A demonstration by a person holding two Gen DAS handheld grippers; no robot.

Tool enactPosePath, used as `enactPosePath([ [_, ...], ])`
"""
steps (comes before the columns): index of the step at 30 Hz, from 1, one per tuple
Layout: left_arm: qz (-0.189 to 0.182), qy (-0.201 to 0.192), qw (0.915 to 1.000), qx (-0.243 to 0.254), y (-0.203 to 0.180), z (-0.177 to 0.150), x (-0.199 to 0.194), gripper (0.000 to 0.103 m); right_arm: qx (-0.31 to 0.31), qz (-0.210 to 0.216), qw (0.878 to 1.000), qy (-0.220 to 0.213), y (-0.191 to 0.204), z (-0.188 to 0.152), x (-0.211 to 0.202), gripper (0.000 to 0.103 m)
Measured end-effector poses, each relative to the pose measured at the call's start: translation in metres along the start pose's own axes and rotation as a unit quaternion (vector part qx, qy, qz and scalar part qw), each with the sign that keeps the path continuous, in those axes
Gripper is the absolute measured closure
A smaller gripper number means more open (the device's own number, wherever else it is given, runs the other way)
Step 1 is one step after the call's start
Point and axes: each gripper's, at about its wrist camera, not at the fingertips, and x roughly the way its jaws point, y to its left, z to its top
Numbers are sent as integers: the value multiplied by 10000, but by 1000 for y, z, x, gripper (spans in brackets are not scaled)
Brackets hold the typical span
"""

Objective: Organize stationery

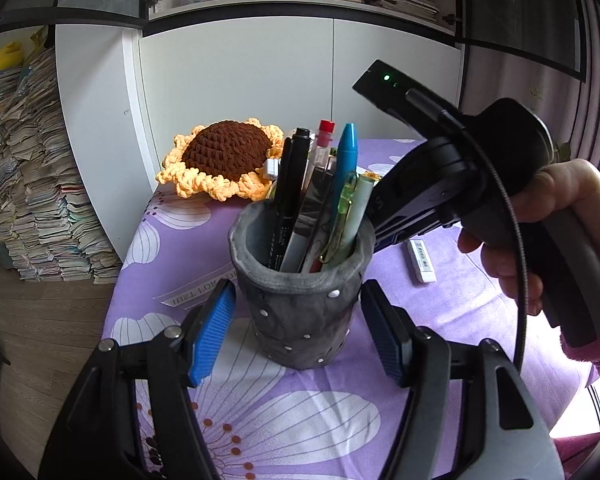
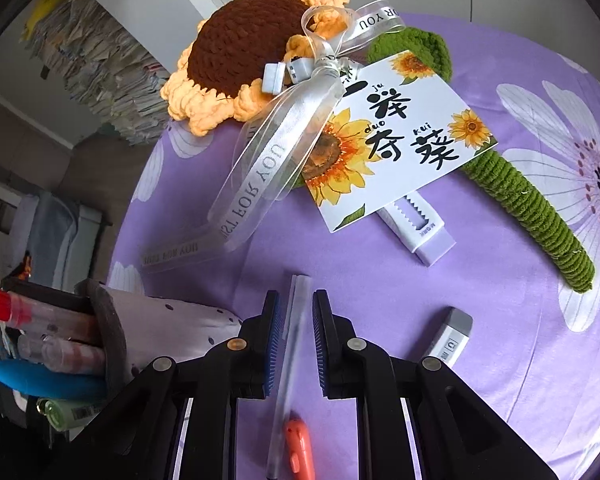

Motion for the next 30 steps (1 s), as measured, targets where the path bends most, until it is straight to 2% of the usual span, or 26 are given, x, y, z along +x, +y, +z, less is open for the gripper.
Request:
enactPosePath([
  [6, 4, -1, 10000, -12, 0, 0, 0, 40, -88, -157, 9998, 84, 6, 7, 14, 88],
  [10, -8, 7, 10000, -18, 1, 0, 0, 40, -371, -334, 9988, 20, 15, 6, 14, 88],
  [14, -17, 19, 10000, -9, 0, -1, 0, 40, -380, -186, 9991, -42, 15, -1, 5, 89],
  [17, -22, 20, 10000, -16, 0, 0, 1, 40, -379, -50, 9989, -275, 13, -12, -20, 90],
  [22, -22, 12, 10000, -33, 0, 0, 1, 40, -516, 132, 9937, -984, 16, -36, -85, 90],
  [30, -18, 13, 10000, -40, -1, -1, 1, 40, -1038, 268, 9711, -2134, 48, -68, -179, 92],
])
